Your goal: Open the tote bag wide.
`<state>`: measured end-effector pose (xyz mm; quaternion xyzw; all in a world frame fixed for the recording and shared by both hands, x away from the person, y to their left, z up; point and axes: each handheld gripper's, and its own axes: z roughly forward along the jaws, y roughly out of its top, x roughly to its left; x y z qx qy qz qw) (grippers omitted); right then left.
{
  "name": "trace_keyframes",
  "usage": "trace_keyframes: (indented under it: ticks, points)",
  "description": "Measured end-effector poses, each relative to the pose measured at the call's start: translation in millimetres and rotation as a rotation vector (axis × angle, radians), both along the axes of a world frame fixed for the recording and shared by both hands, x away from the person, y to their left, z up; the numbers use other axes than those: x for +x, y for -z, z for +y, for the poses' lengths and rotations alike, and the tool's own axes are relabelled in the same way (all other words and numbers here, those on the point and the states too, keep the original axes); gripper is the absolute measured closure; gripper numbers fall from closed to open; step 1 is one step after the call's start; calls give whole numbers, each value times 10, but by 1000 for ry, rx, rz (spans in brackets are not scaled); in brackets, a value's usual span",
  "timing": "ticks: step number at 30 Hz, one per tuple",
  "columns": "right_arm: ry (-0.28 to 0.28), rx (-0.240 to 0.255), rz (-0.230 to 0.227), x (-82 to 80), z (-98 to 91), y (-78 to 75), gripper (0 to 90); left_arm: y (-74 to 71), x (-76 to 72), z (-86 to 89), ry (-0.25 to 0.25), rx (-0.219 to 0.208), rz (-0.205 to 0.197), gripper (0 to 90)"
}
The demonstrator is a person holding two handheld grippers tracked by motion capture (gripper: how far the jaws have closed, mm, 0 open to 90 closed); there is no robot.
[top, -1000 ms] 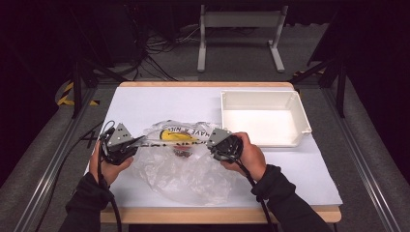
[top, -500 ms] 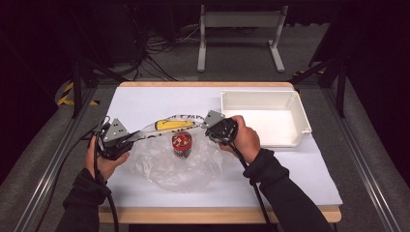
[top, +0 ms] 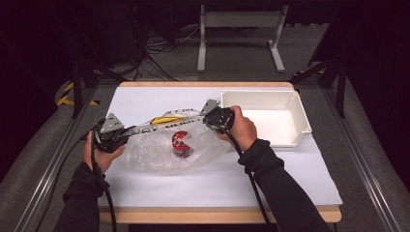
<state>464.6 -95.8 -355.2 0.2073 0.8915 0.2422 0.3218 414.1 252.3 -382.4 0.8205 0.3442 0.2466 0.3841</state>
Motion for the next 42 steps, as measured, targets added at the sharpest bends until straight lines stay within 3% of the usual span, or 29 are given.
trace_keyframes:
  ticks: [3, 8, 14, 17, 19, 21, 23, 27, 30, 33, 37, 39, 40, 42]
  points:
    - [10, -7, 12, 29, -12, 17, 807, 33, 30, 30, -14, -15, 15, 891]
    - [9, -8, 27, 41, -19, 32, 820, 107, 64, 63, -28, -5, 37, 863]
    - [21, 14, 51, 50, -88, 19, 748, 140, 68, 99, -40, 8, 48, 839]
    - [38, 22, 53, 55, -117, 13, 661, 163, 71, 103, -50, 22, 48, 830]
    - [45, 47, 73, 63, -134, 25, 696, 172, 69, 99, -61, 28, 50, 785]
    - [43, 35, 71, 55, -124, 45, 711, 159, 57, 104, -71, 16, 47, 718]
    - [36, 22, 67, 39, -116, 49, 715, 100, 11, 118, -54, -47, 28, 626]
    - [30, 49, 67, 15, -128, 15, 697, -78, -94, 125, 18, -147, -31, 569]
    - [34, 53, 65, 6, -129, -9, 690, -186, -169, 52, 52, -165, -54, 482]
    - [28, 64, 65, -9, -109, -27, 579, -245, -233, -65, 79, -135, -75, 399]
    - [9, 110, 65, -47, -97, -86, 421, -271, -274, -215, 111, -69, -89, 397]
    - [-22, 148, 57, -78, -107, -128, 331, -265, -279, -247, 113, -52, -85, 415]
    - [-30, 171, 60, -109, -106, -154, 283, -242, -273, -295, 120, -22, -74, 426]
    - [-47, 198, 57, -143, -117, -198, 248, -211, -261, -328, 123, 20, -71, 513]
